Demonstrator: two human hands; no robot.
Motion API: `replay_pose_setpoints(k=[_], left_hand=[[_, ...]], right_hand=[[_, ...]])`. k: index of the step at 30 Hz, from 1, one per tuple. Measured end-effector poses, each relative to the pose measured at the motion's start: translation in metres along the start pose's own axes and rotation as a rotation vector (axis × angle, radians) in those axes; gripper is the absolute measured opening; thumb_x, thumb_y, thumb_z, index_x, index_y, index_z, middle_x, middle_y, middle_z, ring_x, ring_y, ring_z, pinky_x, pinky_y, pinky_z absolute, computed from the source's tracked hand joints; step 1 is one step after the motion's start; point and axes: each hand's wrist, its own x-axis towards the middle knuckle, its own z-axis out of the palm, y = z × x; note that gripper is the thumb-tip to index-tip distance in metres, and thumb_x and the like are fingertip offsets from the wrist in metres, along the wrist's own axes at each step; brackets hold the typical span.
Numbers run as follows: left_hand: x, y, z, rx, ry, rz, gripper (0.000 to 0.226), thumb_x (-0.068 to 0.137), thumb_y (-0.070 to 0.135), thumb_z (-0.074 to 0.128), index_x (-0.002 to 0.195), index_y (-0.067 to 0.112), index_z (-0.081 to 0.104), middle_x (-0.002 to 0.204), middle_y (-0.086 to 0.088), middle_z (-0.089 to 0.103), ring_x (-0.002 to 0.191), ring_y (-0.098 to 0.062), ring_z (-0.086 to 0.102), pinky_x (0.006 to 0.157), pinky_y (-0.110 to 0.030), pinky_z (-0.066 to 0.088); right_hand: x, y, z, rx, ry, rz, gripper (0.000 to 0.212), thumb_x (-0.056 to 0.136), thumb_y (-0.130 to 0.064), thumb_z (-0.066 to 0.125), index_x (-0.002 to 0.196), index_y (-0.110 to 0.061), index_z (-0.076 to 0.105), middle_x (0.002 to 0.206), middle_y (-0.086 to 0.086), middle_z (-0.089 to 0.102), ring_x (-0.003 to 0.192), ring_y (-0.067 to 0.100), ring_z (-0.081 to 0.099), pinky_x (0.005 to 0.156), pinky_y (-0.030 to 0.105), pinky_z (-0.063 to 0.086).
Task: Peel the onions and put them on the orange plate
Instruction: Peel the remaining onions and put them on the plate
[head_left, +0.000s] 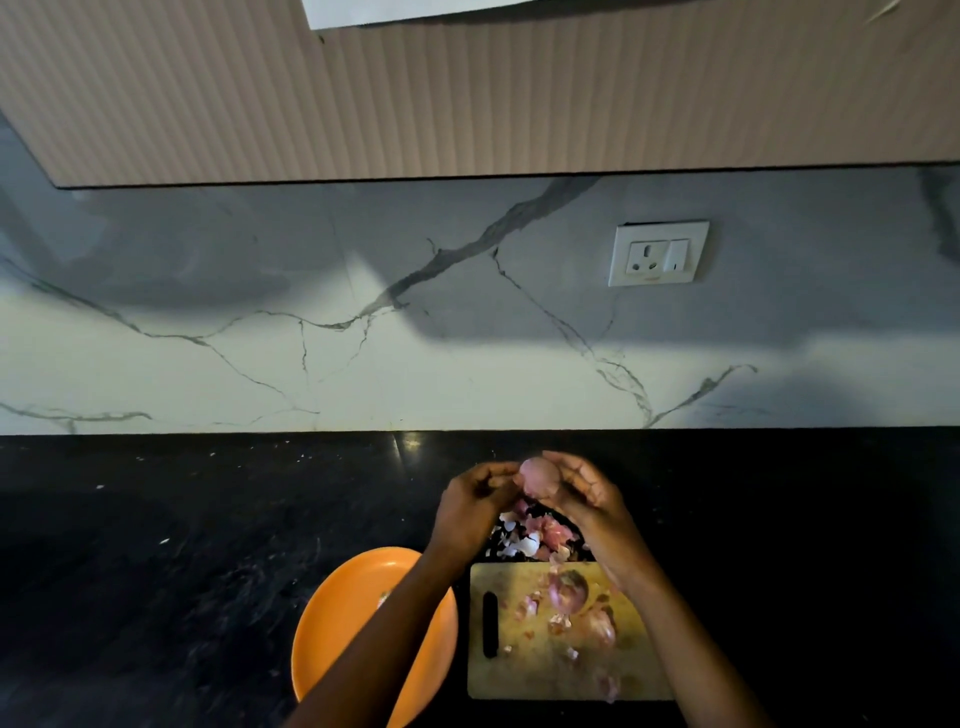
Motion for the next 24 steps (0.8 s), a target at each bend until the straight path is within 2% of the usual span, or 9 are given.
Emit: replay_pose_setpoints(k=[3, 6, 11, 13, 20, 24], left_hand=[[-0.001, -0.001, 0.002, -0.002, 0.029, -0.022, 0.018, 0.091, 0.026, 0.072, 0.108, 0.020, 0.075, 0.096, 0.000, 0.078, 0.093, -0.017, 0.075, 0.093, -0.044, 0.058], [-0.002, -0.001, 0.000, 0.001, 0.051, -0.035, 0.016, 0.089, 0.024, 0.075, 0.103, 0.016, 0.076, 0.091, -0.001, 0.078, 0.090, -0.016, 0.075, 0.088, -0.037, 0.059], [-0.004, 0.002, 0.000, -0.012, 0.114, -0.024, 0.015, 0.086, 0.010, 0.076, 0.101, 0.009, 0.075, 0.086, -0.004, 0.078, 0.080, -0.013, 0.075, 0.072, -0.021, 0.057], [-0.005, 0.003, 0.000, -0.051, 0.154, -0.030, 0.018, 0.085, 0.005, 0.076, 0.103, 0.006, 0.073, 0.088, -0.005, 0.078, 0.080, -0.013, 0.075, 0.070, -0.019, 0.057], [-0.007, -0.001, 0.000, -0.067, 0.228, -0.093, 0.015, 0.081, 0.009, 0.080, 0.093, 0.015, 0.072, 0.077, 0.000, 0.075, 0.075, -0.013, 0.071, 0.079, -0.036, 0.060], [-0.010, -0.003, 0.001, -0.107, 0.239, -0.112, 0.019, 0.080, 0.007, 0.080, 0.094, 0.015, 0.070, 0.079, -0.004, 0.075, 0.080, -0.023, 0.073, 0.086, -0.050, 0.060]], right_hand=[[-0.002, 0.002, 0.003, -0.026, 0.021, -0.005, 0.037, 0.089, -0.020, 0.071, 0.126, -0.021, 0.064, 0.123, -0.004, 0.072, 0.119, 0.014, 0.065, 0.100, 0.033, 0.053], [-0.001, 0.003, 0.003, -0.052, 0.015, 0.007, 0.033, 0.094, -0.011, 0.067, 0.125, -0.021, 0.064, 0.121, -0.006, 0.072, 0.118, 0.012, 0.065, 0.100, 0.031, 0.053], [0.003, -0.006, 0.007, -0.082, -0.025, 0.008, 0.033, 0.092, -0.009, 0.069, 0.122, -0.023, 0.064, 0.119, -0.008, 0.072, 0.117, 0.008, 0.065, 0.095, 0.025, 0.053], [0.005, -0.009, 0.010, -0.093, -0.040, 0.008, 0.033, 0.092, -0.011, 0.069, 0.121, -0.025, 0.065, 0.119, -0.010, 0.073, 0.116, 0.006, 0.065, 0.095, 0.024, 0.053], [0.004, -0.004, 0.016, -0.106, -0.063, 0.005, 0.034, 0.095, -0.013, 0.066, 0.128, -0.020, 0.062, 0.123, -0.004, 0.071, 0.117, 0.009, 0.066, 0.088, 0.022, 0.055], [0.002, -0.005, 0.018, -0.103, -0.077, 0.003, 0.034, 0.096, -0.011, 0.066, 0.128, -0.021, 0.063, 0.123, -0.004, 0.071, 0.115, 0.008, 0.066, 0.084, 0.021, 0.055]])
